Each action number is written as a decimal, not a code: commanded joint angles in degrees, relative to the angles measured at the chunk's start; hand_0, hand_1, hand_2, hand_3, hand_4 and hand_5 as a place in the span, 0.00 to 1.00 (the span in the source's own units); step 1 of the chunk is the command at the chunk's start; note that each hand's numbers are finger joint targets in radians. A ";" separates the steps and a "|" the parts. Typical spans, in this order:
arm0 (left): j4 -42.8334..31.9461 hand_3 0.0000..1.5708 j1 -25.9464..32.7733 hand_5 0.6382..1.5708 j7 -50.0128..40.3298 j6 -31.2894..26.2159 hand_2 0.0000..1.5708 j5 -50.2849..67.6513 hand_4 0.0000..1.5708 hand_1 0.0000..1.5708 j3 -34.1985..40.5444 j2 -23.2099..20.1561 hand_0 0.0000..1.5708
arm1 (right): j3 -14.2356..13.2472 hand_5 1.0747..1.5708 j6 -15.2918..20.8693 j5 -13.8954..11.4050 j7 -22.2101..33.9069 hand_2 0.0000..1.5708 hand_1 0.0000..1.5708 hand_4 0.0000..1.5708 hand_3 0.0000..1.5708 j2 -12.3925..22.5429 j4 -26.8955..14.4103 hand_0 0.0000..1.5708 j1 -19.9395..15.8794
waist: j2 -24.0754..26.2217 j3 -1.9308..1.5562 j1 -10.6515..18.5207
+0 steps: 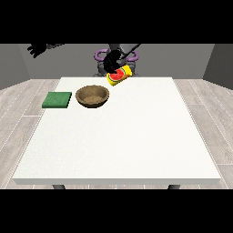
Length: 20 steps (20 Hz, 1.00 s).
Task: Pick the cup and pour the ball into the bowl, then pick the bowl and place it on the pad
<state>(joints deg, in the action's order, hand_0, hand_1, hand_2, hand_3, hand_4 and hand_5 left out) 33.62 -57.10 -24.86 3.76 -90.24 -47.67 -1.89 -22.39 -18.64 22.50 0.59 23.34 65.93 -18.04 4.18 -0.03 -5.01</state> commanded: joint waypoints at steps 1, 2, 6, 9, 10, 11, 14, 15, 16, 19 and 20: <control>3.32 1.00 0.53 0.93 2.00 -3.05 1.00 -2.88 0.81 0.97 0.06 0.87 0.97 | -2.08 1.00 -3.42 0.28 -3.63 0.00 0.00 0.29 0.18 2.02 -3.78 0.00 3.42 | 0.09 -0.01 2.28; 0.17 1.00 2.91 0.93 0.02 -2.63 1.00 -3.82 0.81 0.97 0.42 0.60 0.97 | 2.35 1.00 2.06 -0.79 1.47 0.00 0.00 0.30 0.19 -3.05 3.24 0.00 2.04 | 1.85 0.04 -1.30; 3.74 1.00 1.52 0.92 1.25 -4.25 1.00 -5.73 0.82 0.96 2.37 1.66 0.96 | 0.19 1.00 0.05 -0.45 -1.36 0.00 0.00 0.33 0.20 -0.11 -0.58 0.00 0.76 | -0.89 0.01 2.14; 6.06 1.00 4.82 0.94 1.96 3.98 1.00 0.48 0.80 0.98 7.66 -1.19 0.98 | 1.33 1.00 4.06 -1.19 0.75 0.00 0.00 0.33 0.20 -2.37 1.52 0.00 -0.36 | -0.97 0.07 4.19; 9.07 1.00 5.46 0.96 3.05 7.85 1.00 5.16 0.74 0.97 11.46 -1.14 0.97 | -0.08 1.00 4.33 -0.95 0.73 0.00 0.00 0.33 0.20 -0.95 0.78 0.00 -0.37 | -0.88 0.15 6.10; 9.95 1.00 6.03 0.92 2.80 10.88 1.00 7.80 0.73 0.91 14.74 -2.84 0.91 | -0.16 1.00 4.57 -1.04 1.06 0.00 0.00 0.33 0.20 -0.59 1.45 0.00 -0.25 | -1.15 0.23 6.25; 13.35 1.00 11.15 1.00 5.16 16.86 0.95 13.82 0.57 0.18 19.67 -5.00 0.18 | -0.49 1.00 7.64 -1.78 2.00 0.00 0.00 0.33 0.20 -1.55 1.58 0.00 0.87 | 0.47 0.25 9.93; 14.46 1.00 12.70 0.99 6.11 18.28 0.89 15.73 0.51 0.05 21.43 -6.57 0.05 | -0.42 1.00 6.30 -1.71 1.58 0.00 0.00 0.33 0.20 -1.36 1.62 0.00 2.79 | 2.20 0.21 10.49; 15.46 1.00 10.40 0.96 6.82 18.39 0.84 18.57 0.46 0.00 24.92 -7.69 0.00 | -0.12 1.00 7.29 -2.98 -1.09 0.00 0.00 0.33 0.22 -2.54 1.53 0.00 3.07 | 0.36 0.17 11.19; 16.48 0.76 21.12 0.96 12.86 22.03 1.00 27.24 0.64 0.00 26.62 -4.09 0.00 | 0.00 0.99 8.50 -1.65 2.62 0.00 0.00 0.36 0.00 -2.34 3.68 0.00 0.70 | -0.77 0.31 12.06; 18.24 0.78 23.29 0.99 13.14 22.94 1.00 31.42 0.72 0.45 27.98 0.00 0.45 | -0.32 0.99 9.38 -2.30 1.11 0.00 0.00 0.35 0.00 -3.02 2.83 0.00 1.48 | -2.52 0.43 13.17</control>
<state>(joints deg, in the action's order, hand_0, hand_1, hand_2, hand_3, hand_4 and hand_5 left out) 48.68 -40.74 -15.58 22.40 -69.14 -24.55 -5.90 -22.49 -10.90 20.44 1.87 20.96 68.21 -16.20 4.11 0.24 6.14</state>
